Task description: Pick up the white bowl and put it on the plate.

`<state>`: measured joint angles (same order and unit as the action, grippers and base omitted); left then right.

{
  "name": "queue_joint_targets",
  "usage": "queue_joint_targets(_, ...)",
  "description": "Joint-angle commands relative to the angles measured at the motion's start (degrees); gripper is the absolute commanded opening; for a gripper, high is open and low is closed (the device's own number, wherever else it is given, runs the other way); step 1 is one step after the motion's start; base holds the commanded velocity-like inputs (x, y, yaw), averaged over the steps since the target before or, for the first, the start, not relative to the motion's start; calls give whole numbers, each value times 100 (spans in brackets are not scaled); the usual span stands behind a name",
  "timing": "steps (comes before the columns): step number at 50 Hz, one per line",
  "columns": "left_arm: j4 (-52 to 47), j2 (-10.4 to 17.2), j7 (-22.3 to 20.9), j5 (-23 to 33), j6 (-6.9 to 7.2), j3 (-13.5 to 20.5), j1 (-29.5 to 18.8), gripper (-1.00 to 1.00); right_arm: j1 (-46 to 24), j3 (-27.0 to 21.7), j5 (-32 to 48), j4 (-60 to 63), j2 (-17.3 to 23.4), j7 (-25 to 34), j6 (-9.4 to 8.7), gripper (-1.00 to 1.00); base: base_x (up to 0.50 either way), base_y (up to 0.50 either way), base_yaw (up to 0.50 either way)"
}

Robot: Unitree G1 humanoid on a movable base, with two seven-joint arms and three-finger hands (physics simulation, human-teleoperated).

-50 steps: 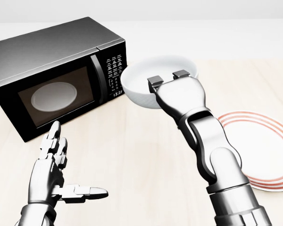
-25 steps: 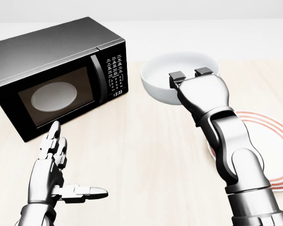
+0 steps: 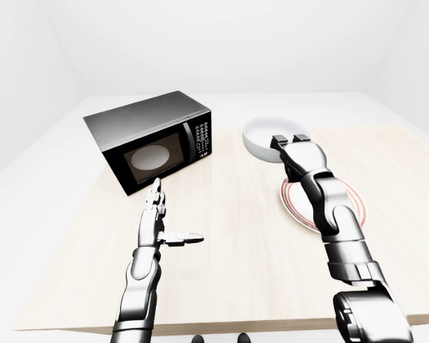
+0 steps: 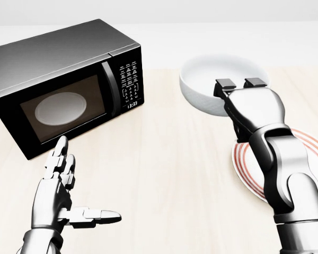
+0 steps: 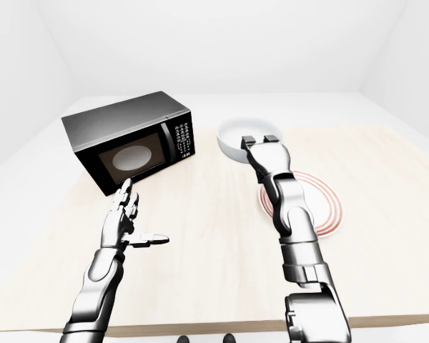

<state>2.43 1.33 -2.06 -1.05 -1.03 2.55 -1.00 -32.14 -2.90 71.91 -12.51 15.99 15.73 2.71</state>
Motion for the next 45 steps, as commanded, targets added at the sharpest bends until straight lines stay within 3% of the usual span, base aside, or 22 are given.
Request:
queue_joint_targets(1,3,3,2,9,6,2,-6,100,187,-193,-355,238,185,-52,-87,-100,0,0,0)
queue_joint_targets(45,29,3,12,19,-8,2,-12,100,1222,-856,-630,787,683,-46,-125,-100,0,0,0)
